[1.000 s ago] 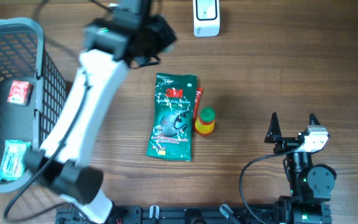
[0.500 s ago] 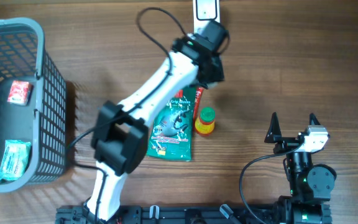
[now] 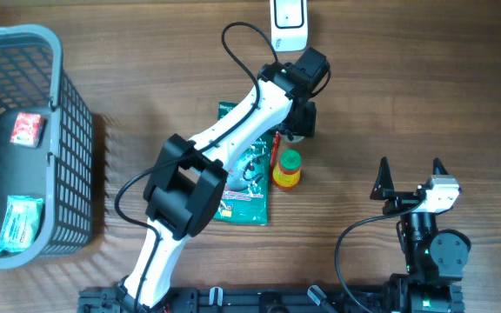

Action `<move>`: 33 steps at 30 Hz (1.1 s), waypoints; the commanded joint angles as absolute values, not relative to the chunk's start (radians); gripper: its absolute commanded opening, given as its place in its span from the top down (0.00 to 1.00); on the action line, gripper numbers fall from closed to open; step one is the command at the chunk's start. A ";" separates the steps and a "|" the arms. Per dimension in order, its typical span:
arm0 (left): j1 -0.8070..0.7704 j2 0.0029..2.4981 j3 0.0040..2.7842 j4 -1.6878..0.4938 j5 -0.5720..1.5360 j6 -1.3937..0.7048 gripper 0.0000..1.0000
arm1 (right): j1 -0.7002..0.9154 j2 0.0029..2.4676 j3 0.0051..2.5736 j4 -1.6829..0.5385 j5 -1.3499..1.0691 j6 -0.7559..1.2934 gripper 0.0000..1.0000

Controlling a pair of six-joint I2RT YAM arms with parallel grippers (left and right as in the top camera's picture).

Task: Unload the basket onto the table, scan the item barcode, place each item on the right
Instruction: 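Lift the green-capped jar and carry it beside the bottle, then release the jar and move the left gripper back into the basket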

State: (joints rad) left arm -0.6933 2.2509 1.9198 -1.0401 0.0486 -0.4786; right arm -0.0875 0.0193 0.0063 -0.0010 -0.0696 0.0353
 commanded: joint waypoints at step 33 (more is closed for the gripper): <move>-0.329 1.747 2.385 -1.348 -0.379 -0.581 0.00 | -0.081 0.014 0.005 0.001 -0.059 0.027 0.00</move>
State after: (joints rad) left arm -0.4694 1.7821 2.3939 -1.2545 -0.2379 -0.3664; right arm -0.0875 0.0193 0.0063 -0.0010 -0.0696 0.0353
